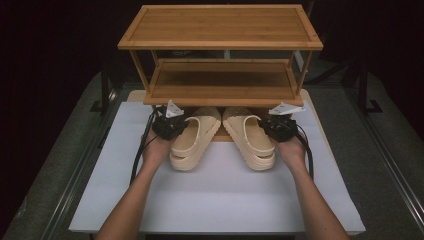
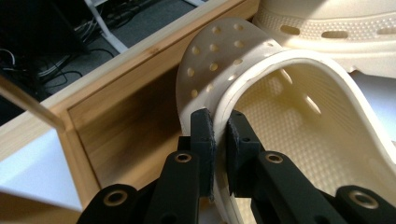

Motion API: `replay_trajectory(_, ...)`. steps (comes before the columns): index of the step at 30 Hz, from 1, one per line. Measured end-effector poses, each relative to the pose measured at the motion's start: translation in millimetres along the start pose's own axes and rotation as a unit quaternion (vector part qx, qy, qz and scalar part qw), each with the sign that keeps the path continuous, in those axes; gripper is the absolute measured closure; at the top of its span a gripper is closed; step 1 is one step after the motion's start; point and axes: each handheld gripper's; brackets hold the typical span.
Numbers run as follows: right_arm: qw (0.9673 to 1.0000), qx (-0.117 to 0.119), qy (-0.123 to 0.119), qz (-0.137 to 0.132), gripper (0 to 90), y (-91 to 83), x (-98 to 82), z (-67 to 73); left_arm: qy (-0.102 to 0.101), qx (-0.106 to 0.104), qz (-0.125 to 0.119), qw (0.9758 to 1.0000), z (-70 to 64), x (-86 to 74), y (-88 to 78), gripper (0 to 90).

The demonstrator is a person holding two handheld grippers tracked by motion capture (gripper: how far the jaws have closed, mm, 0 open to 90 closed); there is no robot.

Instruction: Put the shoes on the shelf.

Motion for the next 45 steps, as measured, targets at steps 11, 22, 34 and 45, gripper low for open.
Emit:
replay_trajectory(11,0.9995,-0.03,0.004,0.003,83.4,19.1,3.3,-11.6,0.011,0.035,-0.004,0.9993,-15.6,9.7,22.8,82.9)
replay_trajectory(22,0.9993,-0.036,0.002,0.007,82.9,28.6,4.6,-11.3,0.02,0.052,-0.001,0.9984,-19.8,12.3,27.3,82.0)
replay_trajectory(34,0.9997,-0.011,0.02,0.01,68.8,27.2,4.3,-11.5,-0.004,0.017,0.005,0.9998,-18.2,12.2,25.6,64.6)
replay_trajectory(45,0.9977,0.042,0.053,0.008,37.8,-10.7,4.0,0.6,-0.033,-0.088,0.01,0.9956,3.6,9.8,-15.7,30.6)
Point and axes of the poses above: each handheld gripper's, and its own axes: y roughly forward along the jaws, x roughly out of its top, z roughly to its left, and after that the axes turned 13 degrees about x, right-handed
